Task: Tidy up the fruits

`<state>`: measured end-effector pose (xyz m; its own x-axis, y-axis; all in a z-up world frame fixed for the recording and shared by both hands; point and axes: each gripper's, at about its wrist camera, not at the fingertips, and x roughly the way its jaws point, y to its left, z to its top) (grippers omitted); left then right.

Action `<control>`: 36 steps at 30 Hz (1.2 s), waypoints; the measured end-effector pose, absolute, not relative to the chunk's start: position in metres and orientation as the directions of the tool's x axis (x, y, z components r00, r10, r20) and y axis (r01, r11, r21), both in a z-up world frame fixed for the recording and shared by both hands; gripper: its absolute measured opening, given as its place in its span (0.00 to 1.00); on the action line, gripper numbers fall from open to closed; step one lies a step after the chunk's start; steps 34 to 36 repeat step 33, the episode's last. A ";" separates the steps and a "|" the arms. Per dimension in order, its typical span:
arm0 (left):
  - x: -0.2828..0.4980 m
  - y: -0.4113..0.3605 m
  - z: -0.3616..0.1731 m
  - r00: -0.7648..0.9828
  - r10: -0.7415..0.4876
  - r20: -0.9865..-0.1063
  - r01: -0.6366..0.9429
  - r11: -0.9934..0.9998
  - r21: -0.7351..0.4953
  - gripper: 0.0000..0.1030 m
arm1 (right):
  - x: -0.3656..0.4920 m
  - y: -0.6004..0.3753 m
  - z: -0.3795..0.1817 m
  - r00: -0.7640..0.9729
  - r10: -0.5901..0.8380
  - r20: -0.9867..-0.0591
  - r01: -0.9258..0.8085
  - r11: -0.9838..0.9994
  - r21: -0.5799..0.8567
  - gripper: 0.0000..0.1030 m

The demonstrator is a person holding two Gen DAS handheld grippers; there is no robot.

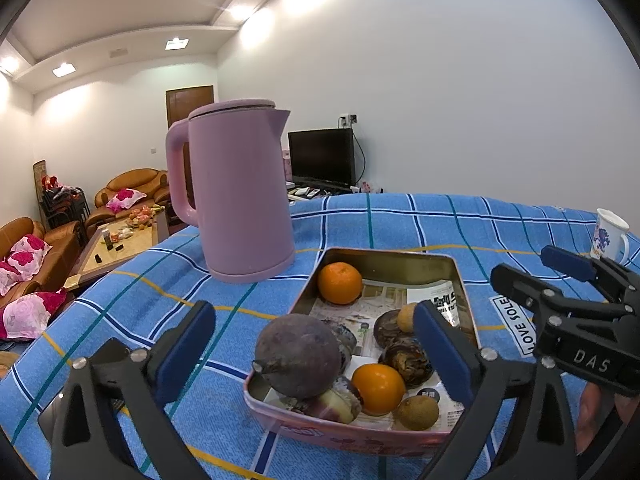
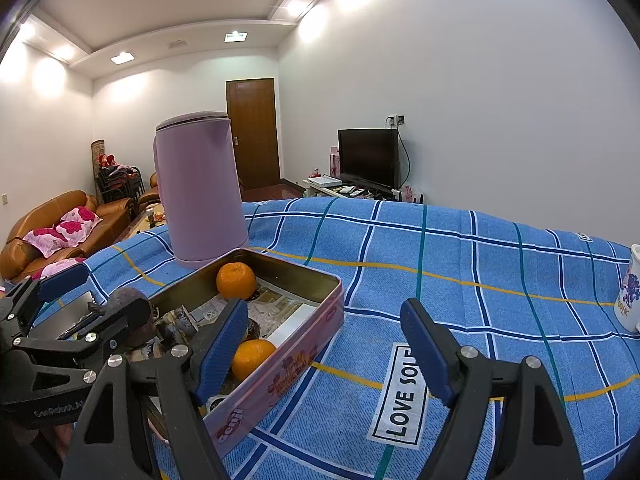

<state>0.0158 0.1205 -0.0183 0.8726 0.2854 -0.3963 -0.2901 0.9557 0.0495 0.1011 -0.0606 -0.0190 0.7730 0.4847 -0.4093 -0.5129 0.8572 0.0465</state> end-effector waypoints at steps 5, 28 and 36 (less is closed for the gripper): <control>0.016 0.120 -0.018 0.874 0.285 -0.394 -0.288 0.956 0.053 1.00 | 0.101 -0.061 -0.020 0.775 0.483 -0.408 -0.510 0.859 0.047 0.78; 0.018 0.117 -0.019 0.862 0.299 -0.409 -0.298 0.952 0.068 1.00 | 0.101 -0.062 -0.020 0.776 0.482 -0.407 -0.510 0.859 0.045 0.78; 0.019 0.118 -0.019 0.864 0.295 -0.409 -0.298 0.953 0.060 1.00 | 0.101 -0.062 -0.020 0.777 0.482 -0.405 -0.509 0.860 0.047 0.78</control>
